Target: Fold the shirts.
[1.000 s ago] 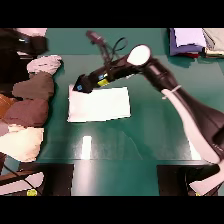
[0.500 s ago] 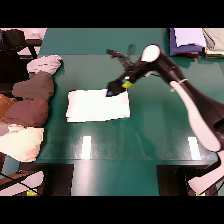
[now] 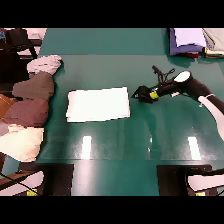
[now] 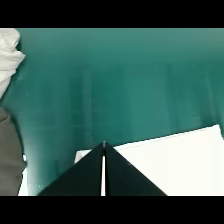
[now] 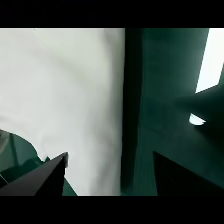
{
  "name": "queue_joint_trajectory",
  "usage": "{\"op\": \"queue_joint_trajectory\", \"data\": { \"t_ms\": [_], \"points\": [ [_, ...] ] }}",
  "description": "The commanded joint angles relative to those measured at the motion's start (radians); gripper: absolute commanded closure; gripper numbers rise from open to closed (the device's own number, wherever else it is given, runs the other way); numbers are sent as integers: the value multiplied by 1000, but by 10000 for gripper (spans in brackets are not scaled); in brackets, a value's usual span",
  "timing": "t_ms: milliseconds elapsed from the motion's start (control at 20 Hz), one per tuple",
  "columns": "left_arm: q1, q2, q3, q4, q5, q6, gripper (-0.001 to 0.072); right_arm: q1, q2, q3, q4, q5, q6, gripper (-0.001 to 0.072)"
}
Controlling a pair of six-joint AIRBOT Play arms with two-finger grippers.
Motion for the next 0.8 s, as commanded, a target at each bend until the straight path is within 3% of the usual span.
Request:
{"op": "queue_joint_trajectory", "data": {
  "t_ms": [0, 150, 200, 300, 400, 550, 750],
  "points": [
    [-36, -1, -10, -21, 16, 9, 680, 40, -101, 12, 104, -43, -30, 99],
    [-82, -1, -10, -21, 23, 31, 680, 116, -211, 144, 148, -25, -30, 101],
    [-97, -1, -10, -21, 22, 32, 680, 138, -241, 190, 152, -23, -30, 143],
    [-126, -1, -10, -21, 16, 32, 680, 174, -287, 266, 142, -6, -30, 309],
    [-165, -1, -10, -21, 11, 32, 680, 186, -307, 315, 138, 20, -39, 685],
    [-230, -1, -10, -17, 11, 32, 680, 148, -256, 326, 122, 36, -42, 697],
    [-304, -1, -10, -14, 10, 32, 681, -9, -59, 255, -97, 21, 2, 697]
  ]
}}
